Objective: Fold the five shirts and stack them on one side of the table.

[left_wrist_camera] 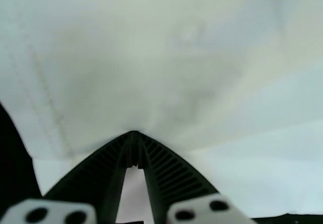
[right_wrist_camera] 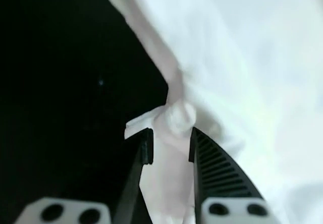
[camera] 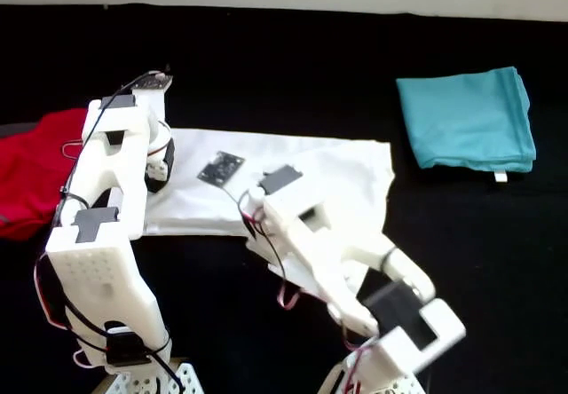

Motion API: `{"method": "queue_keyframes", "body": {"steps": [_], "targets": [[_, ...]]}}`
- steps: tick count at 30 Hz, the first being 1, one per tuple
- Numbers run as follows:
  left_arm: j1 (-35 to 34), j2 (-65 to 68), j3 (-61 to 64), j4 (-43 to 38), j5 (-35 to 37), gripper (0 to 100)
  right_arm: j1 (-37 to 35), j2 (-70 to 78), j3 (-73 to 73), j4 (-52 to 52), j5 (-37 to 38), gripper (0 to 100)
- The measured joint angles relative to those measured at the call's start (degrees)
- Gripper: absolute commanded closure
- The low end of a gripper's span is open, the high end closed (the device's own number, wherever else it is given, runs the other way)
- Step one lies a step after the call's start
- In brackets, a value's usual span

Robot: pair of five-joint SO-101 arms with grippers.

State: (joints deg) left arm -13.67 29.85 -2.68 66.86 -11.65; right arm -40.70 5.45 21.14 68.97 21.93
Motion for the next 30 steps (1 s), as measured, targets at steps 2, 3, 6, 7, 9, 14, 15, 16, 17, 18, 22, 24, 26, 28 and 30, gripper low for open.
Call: {"method": "queue_keyframes", "body": {"steps": [2,3,6,7,9,14,15,16,17,18,22,24,26,28,30], "targets": [[0.00,0.09,0.00,0.00,0.00,99,0.00,2.99,-4.13,0.00,0.00,87.2],[0.00,0.09,0.00,0.00,0.00,99,0.00,4.57,-5.98,0.00,0.00,87.2],[0.00,0.09,0.00,0.00,0.00,99,0.00,9.58,-9.76,1.41,0.00,87.2],[0.00,0.09,0.00,0.00,0.00,99,0.00,10.99,-10.64,1.85,0.00,87.2],[0.00,0.09,0.00,0.00,0.00,99,0.00,13.10,-12.04,2.55,0.00,87.5],[0.00,0.09,0.00,0.00,0.00,99,2.02,13.98,-12.92,2.90,-0.09,96.1],[0.00,0.09,0.00,0.00,0.00,99,2.81,13.98,-12.92,2.81,-0.09,99.5],[0.00,0.09,0.00,0.00,0.00,99,3.69,13.98,-12.92,2.73,-0.09,99.2],[0.00,0.09,0.00,0.00,0.00,99,4.66,13.98,-12.92,2.73,-0.09,98.5],[0.00,0.09,0.00,0.00,0.00,99,5.54,14.07,-13.19,3.25,-0.09,99.1],[0.00,0.09,0.00,0.00,0.00,99,7.21,13.36,-13.98,6.68,-0.09,99.3],[0.00,0.09,0.00,0.00,0.00,99,7.21,10.73,-13.98,8.44,-0.09,99.3],[0.00,0.09,0.00,0.00,0.00,99,7.21,6.86,-13.98,10.02,-0.09,99.3],[0.00,0.09,0.00,0.00,0.00,99,7.21,3.16,-13.98,11.78,-0.18,99.3],[0.00,0.09,0.00,0.00,0.00,99,6.95,0.70,-13.98,13.71,-0.18,99.0]]}}
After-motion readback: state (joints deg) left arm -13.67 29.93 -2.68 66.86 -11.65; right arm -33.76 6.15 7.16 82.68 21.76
